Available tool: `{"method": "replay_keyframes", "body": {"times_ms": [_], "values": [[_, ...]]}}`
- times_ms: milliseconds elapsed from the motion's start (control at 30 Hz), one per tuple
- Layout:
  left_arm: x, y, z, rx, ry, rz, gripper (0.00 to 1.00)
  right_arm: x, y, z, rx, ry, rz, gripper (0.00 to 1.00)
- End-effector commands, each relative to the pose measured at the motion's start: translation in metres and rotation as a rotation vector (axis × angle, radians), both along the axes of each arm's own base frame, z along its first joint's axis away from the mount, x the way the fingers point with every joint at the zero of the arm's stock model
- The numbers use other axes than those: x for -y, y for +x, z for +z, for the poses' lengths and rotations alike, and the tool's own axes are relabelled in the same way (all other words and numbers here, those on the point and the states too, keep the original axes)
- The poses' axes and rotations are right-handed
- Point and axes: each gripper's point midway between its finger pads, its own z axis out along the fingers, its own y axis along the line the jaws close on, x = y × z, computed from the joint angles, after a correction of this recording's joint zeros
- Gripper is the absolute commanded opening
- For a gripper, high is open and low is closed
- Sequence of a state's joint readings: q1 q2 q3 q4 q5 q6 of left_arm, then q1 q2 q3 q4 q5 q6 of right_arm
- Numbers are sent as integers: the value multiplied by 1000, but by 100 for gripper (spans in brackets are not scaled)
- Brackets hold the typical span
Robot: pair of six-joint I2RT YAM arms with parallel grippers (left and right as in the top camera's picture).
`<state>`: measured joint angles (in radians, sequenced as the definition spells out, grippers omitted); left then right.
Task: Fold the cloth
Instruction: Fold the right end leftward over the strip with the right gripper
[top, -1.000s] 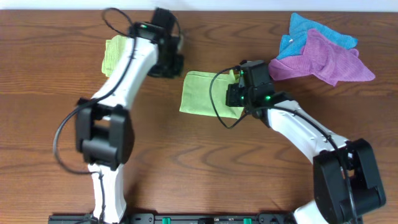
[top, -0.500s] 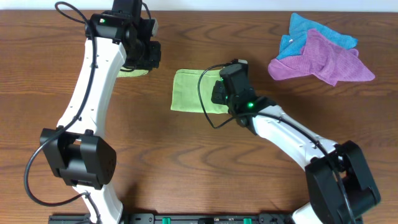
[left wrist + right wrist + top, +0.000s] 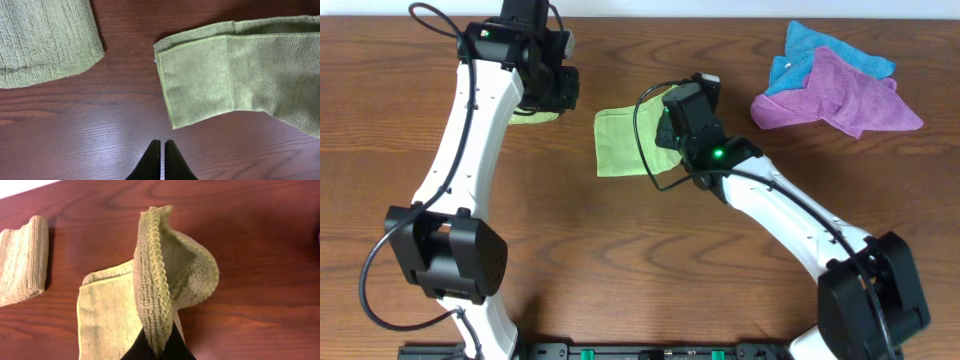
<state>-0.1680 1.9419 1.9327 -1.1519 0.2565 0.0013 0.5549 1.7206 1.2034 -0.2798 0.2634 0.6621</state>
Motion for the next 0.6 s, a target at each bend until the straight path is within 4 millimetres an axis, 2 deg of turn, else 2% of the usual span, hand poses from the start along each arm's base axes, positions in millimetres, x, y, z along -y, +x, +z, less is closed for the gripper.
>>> {"method": "replay_keyframes", "body": {"times_ms": [0, 100, 200, 433, 567], "values": [[-1, 1, 5, 14, -3, -15, 6, -7, 1, -10, -15, -16, -1, 1], [1, 1, 5, 11, -8, -18, 6, -12, 1, -23, -33, -27, 8, 2], [6, -1, 6, 5, -38, -31, 6, -20, 3, -28, -22, -20, 17, 2], [8, -2, 6, 0, -50, -35, 6, -37, 7, -18, 26, 19, 36, 2], [13, -4, 7, -8, -78, -45, 6, -43, 5, -25, 15, 13, 47, 2]]}}
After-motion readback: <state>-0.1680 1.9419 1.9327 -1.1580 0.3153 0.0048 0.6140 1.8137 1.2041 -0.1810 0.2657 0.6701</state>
